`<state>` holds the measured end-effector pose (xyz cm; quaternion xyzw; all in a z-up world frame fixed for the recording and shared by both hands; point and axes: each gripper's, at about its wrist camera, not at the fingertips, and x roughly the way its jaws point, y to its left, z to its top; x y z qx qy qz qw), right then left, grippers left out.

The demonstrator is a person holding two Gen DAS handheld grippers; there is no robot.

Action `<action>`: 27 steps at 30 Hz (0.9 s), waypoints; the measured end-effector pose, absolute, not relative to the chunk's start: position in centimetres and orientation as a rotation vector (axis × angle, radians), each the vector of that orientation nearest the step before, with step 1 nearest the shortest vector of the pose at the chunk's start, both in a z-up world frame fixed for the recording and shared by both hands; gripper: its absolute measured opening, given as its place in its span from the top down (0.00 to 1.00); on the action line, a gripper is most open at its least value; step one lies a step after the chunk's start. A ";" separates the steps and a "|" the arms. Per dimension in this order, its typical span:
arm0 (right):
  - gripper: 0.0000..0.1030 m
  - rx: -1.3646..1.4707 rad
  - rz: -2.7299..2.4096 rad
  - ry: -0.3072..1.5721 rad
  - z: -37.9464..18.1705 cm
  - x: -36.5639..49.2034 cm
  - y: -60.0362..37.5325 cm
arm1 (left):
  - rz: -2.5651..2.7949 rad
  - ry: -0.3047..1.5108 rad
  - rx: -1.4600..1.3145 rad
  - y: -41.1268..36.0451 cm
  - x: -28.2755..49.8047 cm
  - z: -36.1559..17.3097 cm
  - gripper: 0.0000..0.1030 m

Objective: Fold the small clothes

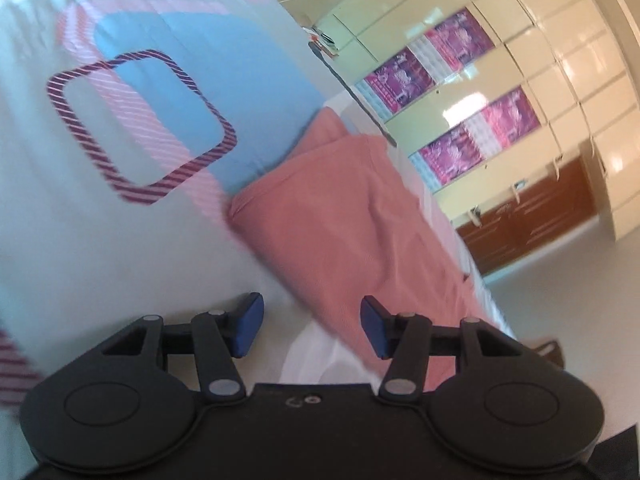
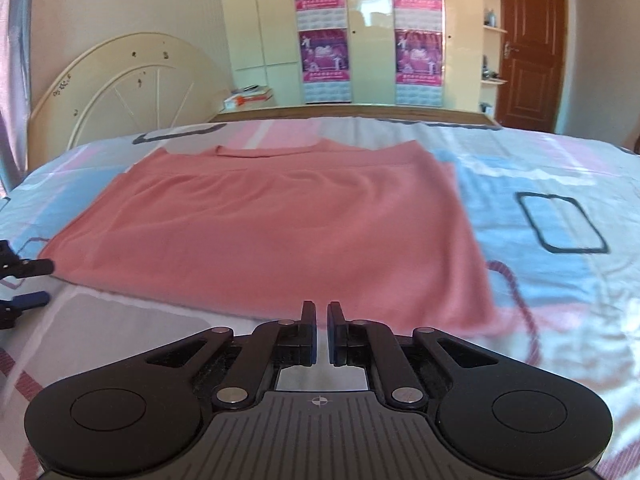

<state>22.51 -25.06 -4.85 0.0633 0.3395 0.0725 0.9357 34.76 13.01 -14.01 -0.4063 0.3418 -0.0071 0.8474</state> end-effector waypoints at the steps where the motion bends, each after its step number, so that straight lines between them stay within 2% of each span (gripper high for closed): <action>1: 0.94 0.137 0.155 0.692 -4.8 23.1 -24.8 | -0.015 0.710 -0.875 13.1 35.3 -14.3 0.49; 5: 0.94 0.161 0.179 0.690 -4.3 26.4 -23.3 | -0.012 0.672 -0.930 13.5 37.5 -15.1 0.53; 7: 0.94 0.164 0.196 0.691 -4.0 28.3 -22.3 | 0.002 0.659 -0.949 13.6 38.7 -15.6 0.61; 17: 0.94 0.149 0.272 0.709 -4.4 36.1 -17.0 | 0.026 0.617 -0.954 12.9 41.6 -16.2 0.74; 20: 0.94 0.154 0.282 0.726 -5.1 37.5 -16.3 | 0.035 0.625 -0.964 13.4 41.8 -16.6 0.85; 27: 0.94 0.134 0.287 0.758 -6.0 38.7 -15.4 | 0.022 0.631 -0.960 13.8 41.5 -16.8 0.87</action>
